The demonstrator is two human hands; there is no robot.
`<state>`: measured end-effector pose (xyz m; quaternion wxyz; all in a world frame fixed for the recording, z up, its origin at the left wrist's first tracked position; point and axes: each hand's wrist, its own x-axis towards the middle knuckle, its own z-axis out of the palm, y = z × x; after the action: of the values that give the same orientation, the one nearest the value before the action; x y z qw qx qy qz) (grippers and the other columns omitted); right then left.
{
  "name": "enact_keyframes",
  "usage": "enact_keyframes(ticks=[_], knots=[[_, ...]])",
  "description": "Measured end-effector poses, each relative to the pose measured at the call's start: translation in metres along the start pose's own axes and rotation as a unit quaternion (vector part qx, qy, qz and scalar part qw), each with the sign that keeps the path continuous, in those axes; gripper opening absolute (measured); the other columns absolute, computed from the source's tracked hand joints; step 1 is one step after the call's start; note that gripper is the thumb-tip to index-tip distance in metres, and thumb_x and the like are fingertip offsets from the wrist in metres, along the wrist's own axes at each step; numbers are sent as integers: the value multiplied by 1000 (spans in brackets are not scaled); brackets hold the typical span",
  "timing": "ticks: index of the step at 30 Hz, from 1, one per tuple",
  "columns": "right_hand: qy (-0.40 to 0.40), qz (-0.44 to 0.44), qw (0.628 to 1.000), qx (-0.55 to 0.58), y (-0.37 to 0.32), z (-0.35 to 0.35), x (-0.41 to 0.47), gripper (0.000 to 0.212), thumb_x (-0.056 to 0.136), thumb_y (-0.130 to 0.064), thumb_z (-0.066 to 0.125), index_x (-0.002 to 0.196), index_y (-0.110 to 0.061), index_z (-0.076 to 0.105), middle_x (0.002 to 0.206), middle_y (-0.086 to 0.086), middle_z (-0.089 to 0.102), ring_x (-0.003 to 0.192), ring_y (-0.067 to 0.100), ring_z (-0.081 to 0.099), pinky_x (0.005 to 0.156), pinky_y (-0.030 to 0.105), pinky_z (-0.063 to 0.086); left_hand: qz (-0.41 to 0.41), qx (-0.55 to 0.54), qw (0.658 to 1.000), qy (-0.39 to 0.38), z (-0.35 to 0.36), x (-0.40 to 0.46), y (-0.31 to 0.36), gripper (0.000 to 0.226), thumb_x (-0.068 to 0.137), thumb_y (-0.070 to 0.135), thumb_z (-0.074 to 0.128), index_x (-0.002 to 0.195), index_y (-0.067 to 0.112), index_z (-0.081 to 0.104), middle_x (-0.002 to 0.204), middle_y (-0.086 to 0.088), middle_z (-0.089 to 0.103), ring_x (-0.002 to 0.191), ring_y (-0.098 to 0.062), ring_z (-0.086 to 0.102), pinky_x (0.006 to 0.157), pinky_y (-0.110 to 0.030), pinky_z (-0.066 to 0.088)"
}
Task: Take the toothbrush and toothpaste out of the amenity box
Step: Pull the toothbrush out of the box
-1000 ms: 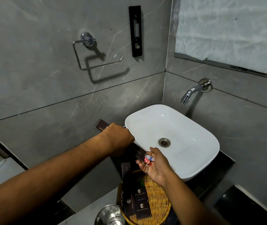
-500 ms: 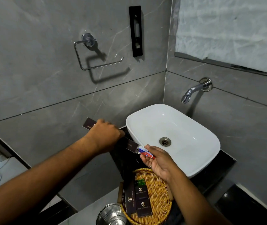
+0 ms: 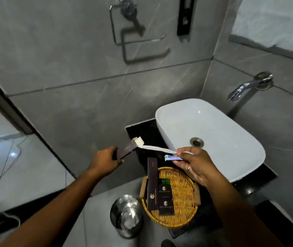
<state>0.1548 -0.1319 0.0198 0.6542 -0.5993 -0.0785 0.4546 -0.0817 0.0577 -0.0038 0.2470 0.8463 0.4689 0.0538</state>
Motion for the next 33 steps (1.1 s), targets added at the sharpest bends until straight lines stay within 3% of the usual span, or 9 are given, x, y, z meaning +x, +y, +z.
enact_keyframes(ticks=[5,8,15,18,23,26,29,31,33], knots=[[51,-88,970,-223,2,-3,-18,7,81,4,70,86,0,71,78,11,71,59,5,70,47,15,52,-136,-111,984,27,78,-17,-52,40,72,51,69,105,29,63,96,-4,72,92,-32,66,69,-32,46],[51,-119,923,-363,10,-1,-6,5,82,-15,73,82,-20,75,82,1,75,73,12,73,61,25,58,-229,-214,949,41,129,-6,-86,45,72,45,73,113,27,65,107,-6,73,99,-32,65,76,-32,46],[24,-125,936,-327,49,14,17,8,78,-19,78,80,-26,76,82,1,78,72,18,76,63,29,60,-312,-297,902,18,236,25,-148,42,66,28,81,102,16,64,97,-3,66,101,-31,64,78,-32,45],[11,-132,942,-310,68,20,20,12,79,-9,75,76,-21,75,82,-4,76,68,10,75,52,14,56,-326,-302,896,-1,263,25,-165,67,67,29,83,125,10,55,124,-15,63,115,-35,59,96,-40,47],[1,-83,954,-288,87,24,26,14,83,-8,72,77,-21,71,89,6,75,81,20,76,62,25,60,-347,-346,870,45,247,13,-155,71,74,34,77,134,11,48,136,-19,56,123,-34,54,105,-45,44],[3,-79,946,-315,87,21,25,10,84,-14,72,80,-23,71,92,3,74,83,22,75,72,37,61,-299,-378,862,156,200,12,-117,45,84,30,68,124,11,58,127,-14,63,116,-27,59,97,-32,45],[-14,-82,939,-333,74,18,18,10,84,-11,72,81,-20,71,91,5,75,79,19,76,63,28,62,-133,-368,886,249,141,-2,-54,26,89,25,60,113,17,67,110,1,67,98,-8,59,82,-12,44],[-40,-96,926,-363,54,17,7,8,84,-7,71,83,-15,71,87,3,73,73,9,74,54,17,58,44,-295,931,209,104,-19,-2,25,87,25,58,108,19,71,101,13,63,93,4,53,81,0,37],[-69,-117,900,-415,28,15,-6,9,82,-4,71,82,-13,72,78,-2,70,63,0,70,48,9,51,186,-208,956,93,80,-32,44,27,86,23,58,109,18,71,101,10,65,94,0,54,83,-6,39]])
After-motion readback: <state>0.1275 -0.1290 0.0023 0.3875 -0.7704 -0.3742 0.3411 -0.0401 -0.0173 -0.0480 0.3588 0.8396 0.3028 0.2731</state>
